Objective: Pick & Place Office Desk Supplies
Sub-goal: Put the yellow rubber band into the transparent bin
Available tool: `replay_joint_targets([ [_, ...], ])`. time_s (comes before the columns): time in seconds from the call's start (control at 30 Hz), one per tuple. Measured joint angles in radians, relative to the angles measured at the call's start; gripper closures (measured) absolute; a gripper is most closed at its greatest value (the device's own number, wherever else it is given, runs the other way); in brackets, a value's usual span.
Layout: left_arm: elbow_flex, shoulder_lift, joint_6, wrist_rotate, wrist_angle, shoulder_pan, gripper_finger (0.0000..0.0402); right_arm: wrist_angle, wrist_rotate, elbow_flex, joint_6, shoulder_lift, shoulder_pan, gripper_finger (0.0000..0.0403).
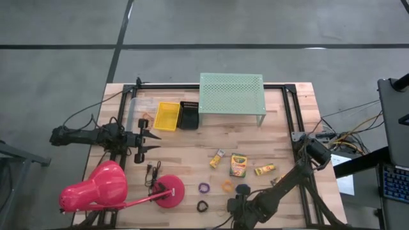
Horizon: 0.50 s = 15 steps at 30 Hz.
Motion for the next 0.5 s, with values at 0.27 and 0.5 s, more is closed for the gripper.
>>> replay_joint_targets([
  [0.27, 0.0, 0.0, 0.002, 0.0, 0.0, 0.0, 0.0252, -0.018, -0.008, -0.001, -0.006, 0.001, -0.006, 0.034],
  [0.5, 0.0, 0.0, 0.002, 0.0, 0.0, 0.0, 0.0252, -0.013, -0.015, -0.001, -0.033, 0.001, -0.012, 0.0391],
])
